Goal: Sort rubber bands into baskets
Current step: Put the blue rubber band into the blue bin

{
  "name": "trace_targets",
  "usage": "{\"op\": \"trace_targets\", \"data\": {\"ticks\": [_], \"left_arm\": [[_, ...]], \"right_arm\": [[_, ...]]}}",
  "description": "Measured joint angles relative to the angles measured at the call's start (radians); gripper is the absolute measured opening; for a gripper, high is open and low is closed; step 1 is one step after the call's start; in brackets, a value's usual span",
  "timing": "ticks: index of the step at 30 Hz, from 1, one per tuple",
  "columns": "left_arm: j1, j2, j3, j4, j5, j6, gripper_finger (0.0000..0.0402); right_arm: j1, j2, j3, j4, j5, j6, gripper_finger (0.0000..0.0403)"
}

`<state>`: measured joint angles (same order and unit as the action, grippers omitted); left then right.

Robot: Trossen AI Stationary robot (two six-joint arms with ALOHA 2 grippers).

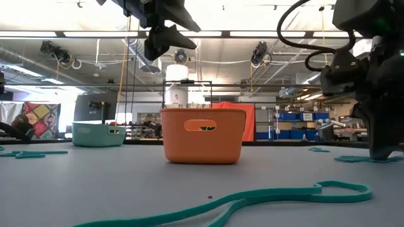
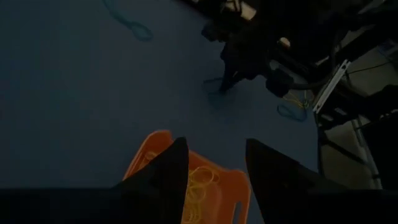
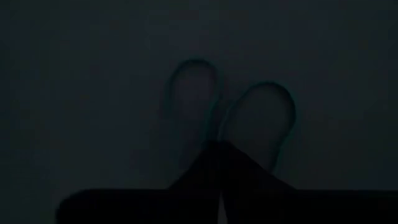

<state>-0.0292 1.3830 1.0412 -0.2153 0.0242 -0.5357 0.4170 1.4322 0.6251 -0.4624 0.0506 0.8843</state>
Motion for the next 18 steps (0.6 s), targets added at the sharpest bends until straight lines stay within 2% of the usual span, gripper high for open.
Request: {"op": "trace_targets", "data": {"ticks": [4, 9, 14, 18], "left_arm": [[0.0, 0.0, 0.0, 0.055, 0.0, 0.008, 0.0163], [0.0, 0.0, 0.0, 0.119, 0.0, 0.045, 0.0163], [0.0, 0.007, 0.0, 0.184, -0.004, 0.091, 0.0163], [0.0, 0.011, 0.0, 0.191, -0.004, 0.09, 0.0163]], "right_arm": [[-0.014, -0.09, 0.087, 0.03, 0.004, -0.004, 0.0005], [-0.024, -0.148, 0.211, 0.019, 0.068, -0.055, 0.0003], [-0.044, -0.155, 0.337, 0.005, 0.128, -0.145, 0.0002], [-0.062, -0.159, 0.363, -0.065, 0.139, -0.158, 0.0002]]}}
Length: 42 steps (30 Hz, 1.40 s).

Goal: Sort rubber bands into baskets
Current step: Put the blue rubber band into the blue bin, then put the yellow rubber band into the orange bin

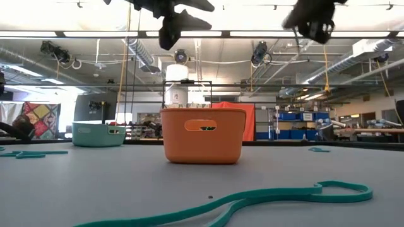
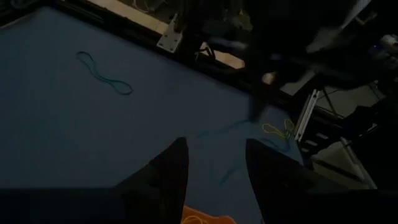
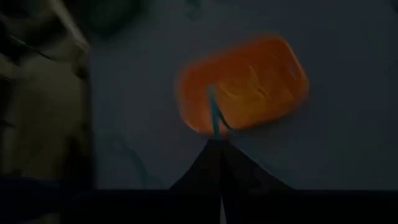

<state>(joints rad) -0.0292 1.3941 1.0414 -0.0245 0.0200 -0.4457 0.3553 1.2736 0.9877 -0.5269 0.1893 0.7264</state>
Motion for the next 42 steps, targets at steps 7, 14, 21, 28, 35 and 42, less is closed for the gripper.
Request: {"op": "trace_targets", "data": {"ticks": [7, 14, 21, 28, 35, 42], "left_arm": [[0.0, 0.003, 0.0, -0.011, 0.019, -0.01, 0.0163], [0.0, 0.002, 0.0, -0.02, -0.034, -0.006, 0.0163], [0.0, 0.002, 0.0, -0.021, -0.079, -0.006, 0.0163], [0.0, 0.008, 0.0, -0.024, -0.078, -0.004, 0.0163], [0.0, 0.043, 0.0, -0.034, -0.078, -0.004, 0.0163], [0.0, 0.07, 0.0, -0.038, -0.071, -0.004, 0.0163]], "right_arm": [[0.06, 0.002, -0.046, -0.288, -0.123, 0.175, 0.0002], [0.129, 0.001, -0.105, -0.354, -0.224, 0.428, 0.0015], [0.207, 0.001, -0.143, -0.341, -0.28, 0.807, 0.015], [0.365, 0.084, -0.204, -0.065, -0.436, 1.051, 0.0205], [0.43, 0.268, -0.178, -0.029, -0.51, 1.053, 0.0169], [0.485, 0.369, -0.143, -0.035, -0.586, 1.052, 0.0154]]}}
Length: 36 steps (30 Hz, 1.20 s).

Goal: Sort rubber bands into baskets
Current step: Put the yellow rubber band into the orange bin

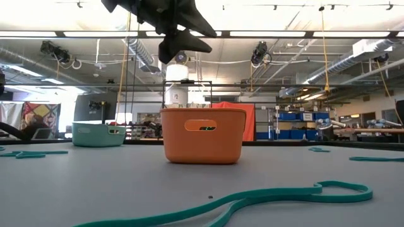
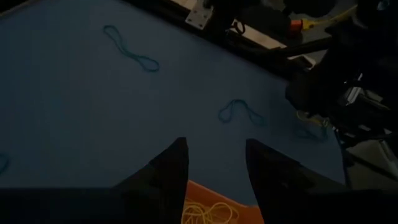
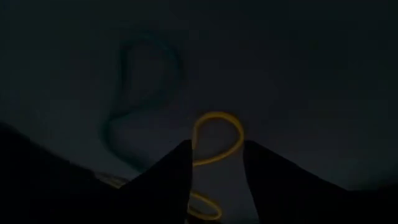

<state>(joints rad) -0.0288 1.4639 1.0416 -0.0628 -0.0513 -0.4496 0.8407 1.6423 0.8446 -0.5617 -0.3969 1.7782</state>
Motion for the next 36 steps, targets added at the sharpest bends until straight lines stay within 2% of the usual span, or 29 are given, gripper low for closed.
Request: {"op": "trace_targets", "data": {"ticks": [5, 8, 11, 16, 21, 29, 36], "left_arm": [[0.002, 0.005, 0.0, 0.007, 0.0, 0.0, 0.0163], [0.002, 0.005, 0.0, 0.008, 0.0, 0.002, 0.0163], [0.003, 0.005, 0.0, 0.008, 0.0, 0.006, 0.0163], [0.003, 0.005, 0.0, 0.008, 0.0, 0.006, 0.0163], [0.003, 0.005, 0.0, 0.008, 0.0, 0.006, 0.0163], [0.003, 0.01, 0.0, 0.016, -0.004, 0.008, 0.0163], [0.0, 0.033, 0.0, 0.071, 0.005, -0.004, 0.0163]], "right_arm": [[0.02, 0.062, 0.006, -0.004, -0.01, -0.007, 0.0147], [0.026, 0.096, 0.01, -0.009, -0.015, -0.045, 0.0129], [0.024, 0.108, 0.01, -0.015, -0.027, -0.067, 0.0094], [0.017, 0.087, 0.005, -0.034, -0.011, -0.076, 0.0012], [0.016, 0.036, 0.002, -0.051, 0.019, -0.075, 0.0006], [-0.066, -0.089, 0.034, -0.07, 0.227, -0.059, 0.0003], [-0.173, -0.142, 0.085, -0.093, 0.342, -0.169, 0.0002]]}}
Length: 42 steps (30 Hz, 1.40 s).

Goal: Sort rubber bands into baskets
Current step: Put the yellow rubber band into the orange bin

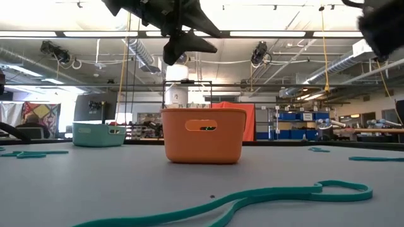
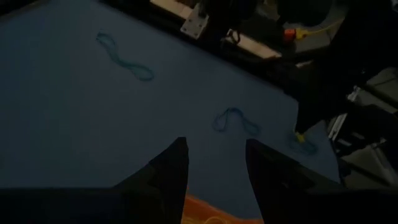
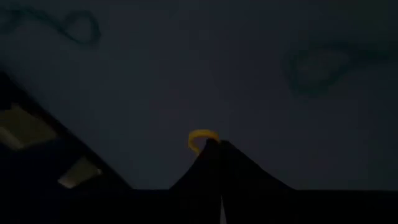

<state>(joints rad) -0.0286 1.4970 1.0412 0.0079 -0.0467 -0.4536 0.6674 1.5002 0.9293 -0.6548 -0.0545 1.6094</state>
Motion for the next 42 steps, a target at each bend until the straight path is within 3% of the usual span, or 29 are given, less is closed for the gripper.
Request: {"op": "trace_targets", "data": {"ticks": [21, 28, 34, 42], "left_arm": [[-0.053, 0.126, 0.001, 0.214, 0.07, -0.056, 0.0163], [-0.064, 0.149, 0.001, 0.245, 0.061, 0.034, 0.0168], [-0.063, 0.208, 0.0, 0.274, -0.017, 0.023, 0.0204], [-0.063, 0.253, 0.0, 0.4, -0.024, 0.057, 0.0222]], "right_arm": [[-0.363, -0.004, 0.276, -0.208, 0.214, -0.535, 0.0002], [-0.447, -0.004, 0.323, -0.205, 0.211, -0.675, 0.0002], [-0.49, -0.003, 0.387, -0.194, 0.189, -0.759, 0.0002], [-0.494, -0.003, 0.451, -0.192, 0.192, -0.809, 0.0002]]}}
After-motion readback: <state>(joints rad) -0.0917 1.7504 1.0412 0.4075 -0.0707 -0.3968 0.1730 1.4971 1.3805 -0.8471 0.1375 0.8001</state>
